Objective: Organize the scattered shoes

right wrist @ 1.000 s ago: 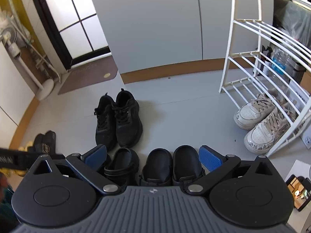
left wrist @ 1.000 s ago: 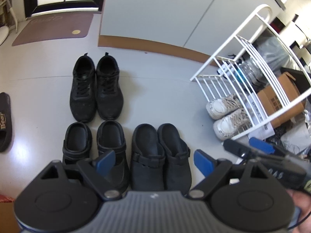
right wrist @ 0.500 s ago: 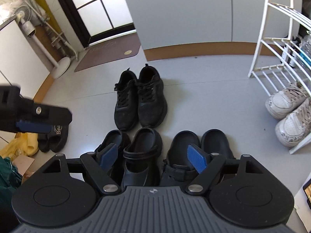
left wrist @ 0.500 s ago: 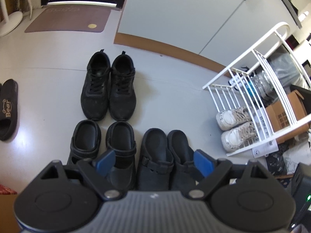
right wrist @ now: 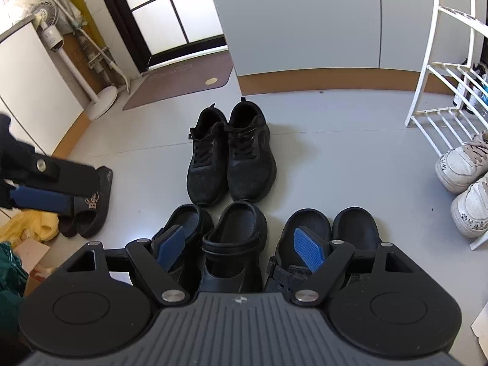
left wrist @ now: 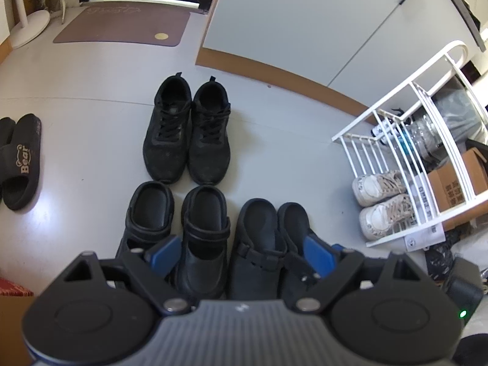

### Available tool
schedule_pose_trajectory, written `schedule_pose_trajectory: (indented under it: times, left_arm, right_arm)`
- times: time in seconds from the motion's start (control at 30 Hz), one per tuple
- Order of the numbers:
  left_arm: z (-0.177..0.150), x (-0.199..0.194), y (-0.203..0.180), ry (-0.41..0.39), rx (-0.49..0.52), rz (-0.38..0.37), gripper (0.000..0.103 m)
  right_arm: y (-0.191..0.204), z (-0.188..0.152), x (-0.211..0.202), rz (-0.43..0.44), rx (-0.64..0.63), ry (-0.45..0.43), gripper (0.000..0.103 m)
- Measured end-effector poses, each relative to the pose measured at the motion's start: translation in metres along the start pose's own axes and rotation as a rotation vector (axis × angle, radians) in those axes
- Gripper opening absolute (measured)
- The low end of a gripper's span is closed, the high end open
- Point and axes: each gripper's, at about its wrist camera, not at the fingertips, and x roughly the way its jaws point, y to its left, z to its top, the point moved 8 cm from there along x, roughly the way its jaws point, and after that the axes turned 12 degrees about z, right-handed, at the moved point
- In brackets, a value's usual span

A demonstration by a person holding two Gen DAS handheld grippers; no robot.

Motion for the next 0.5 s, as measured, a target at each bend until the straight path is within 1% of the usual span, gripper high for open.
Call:
schedule_pose_trajectory:
  times: [0.13, 0.27, 0.33, 0.37, 0.43, 0.5]
  left_arm:
    - [0.001, 0.002, -0.001, -0.002, 0.001, 0.002, 0.09]
    - [0.002, 0.01, 0.004, 0.013, -0.028, 0.016, 0.09]
    - [0.004, 0.011, 0.006, 0.011, -0.027, 0.02, 0.09]
    - [0.005, 0.011, 0.007, 0.008, -0.025, 0.025, 0.09]
    - [0.005, 0.012, 0.009, 0.006, -0.026, 0.031, 0.09]
    - [0.004, 0.014, 0.013, 0.01, -0.03, 0.04, 0.09]
  right_arm:
    - [0.002, -0.007, 0.006, 0.019, 0.0, 0.002, 0.083]
    - [0.006, -0.018, 0.017, 0.035, -0.009, 0.019, 0.083]
    - [0.005, -0.022, 0.023, 0.038, 0.008, 0.014, 0.083]
    - [0.002, -0.026, 0.028, 0.045, 0.045, 0.009, 0.083]
    - [-0.002, -0.031, 0.037, 0.057, 0.08, 0.006, 0.081]
    - [-0.002, -0.034, 0.044, 0.052, 0.078, 0.0, 0.081]
